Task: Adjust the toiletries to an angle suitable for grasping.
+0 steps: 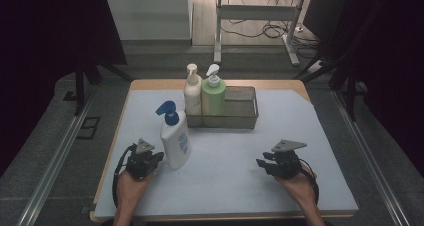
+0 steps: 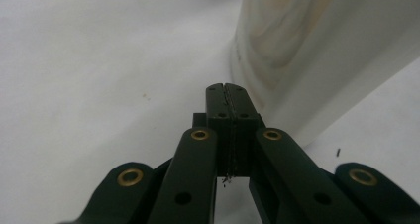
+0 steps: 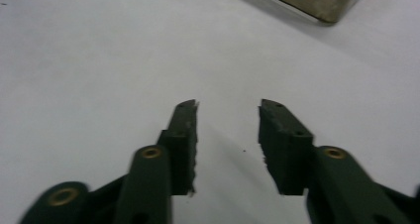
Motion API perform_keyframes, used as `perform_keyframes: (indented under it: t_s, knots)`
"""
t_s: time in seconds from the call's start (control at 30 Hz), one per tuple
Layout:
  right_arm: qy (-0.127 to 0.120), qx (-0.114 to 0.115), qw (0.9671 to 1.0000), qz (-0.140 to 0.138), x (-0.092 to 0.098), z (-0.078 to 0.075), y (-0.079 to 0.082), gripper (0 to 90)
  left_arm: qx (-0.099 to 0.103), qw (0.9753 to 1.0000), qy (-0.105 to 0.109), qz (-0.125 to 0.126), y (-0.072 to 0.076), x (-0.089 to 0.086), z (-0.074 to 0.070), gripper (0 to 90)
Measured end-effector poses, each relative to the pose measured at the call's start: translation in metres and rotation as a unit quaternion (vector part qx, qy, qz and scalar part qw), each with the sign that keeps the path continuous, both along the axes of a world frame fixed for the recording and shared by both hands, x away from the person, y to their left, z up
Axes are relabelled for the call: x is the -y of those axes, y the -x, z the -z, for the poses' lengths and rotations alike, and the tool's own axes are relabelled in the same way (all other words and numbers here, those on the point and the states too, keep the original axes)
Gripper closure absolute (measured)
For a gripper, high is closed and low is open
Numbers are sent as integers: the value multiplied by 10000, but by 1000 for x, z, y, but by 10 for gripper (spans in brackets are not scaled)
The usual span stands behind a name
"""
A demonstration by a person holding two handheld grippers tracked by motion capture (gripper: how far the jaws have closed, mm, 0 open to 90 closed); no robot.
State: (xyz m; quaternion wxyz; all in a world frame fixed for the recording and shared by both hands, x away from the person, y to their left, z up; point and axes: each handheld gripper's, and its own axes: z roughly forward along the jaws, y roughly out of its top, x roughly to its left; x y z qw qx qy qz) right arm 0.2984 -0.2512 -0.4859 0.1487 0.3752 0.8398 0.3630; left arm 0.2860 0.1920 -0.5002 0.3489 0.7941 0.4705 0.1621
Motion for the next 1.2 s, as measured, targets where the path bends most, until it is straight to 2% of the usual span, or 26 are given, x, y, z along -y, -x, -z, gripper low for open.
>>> perform_keyframes:
  t_s: [0.17,0.23,0.33,0.57,0.67,1.2]
  knots:
    - [24,17,9999,98,2,0,-2,385,-45,9999,-24,100,-1,6,1,897]
    - [0,-6,9999,136,3,0,-3,355,-48,9999,-103,67,-1,9,2,897]
    - [-47,-18,9999,148,5,0,-3,317,-75,10000,-16,47,-1,7,2,897]
    - [-49,50,9997,243,6,1,-5,186,-69,9999,-73,62,0,8,1,897]
    - [29,54,9997,255,5,2,-6,150,-62,9999,-12,129,2,11,1,898]
    - [247,58,9995,177,6,6,-8,37,-9,9985,8,548,10,28,-1,897]
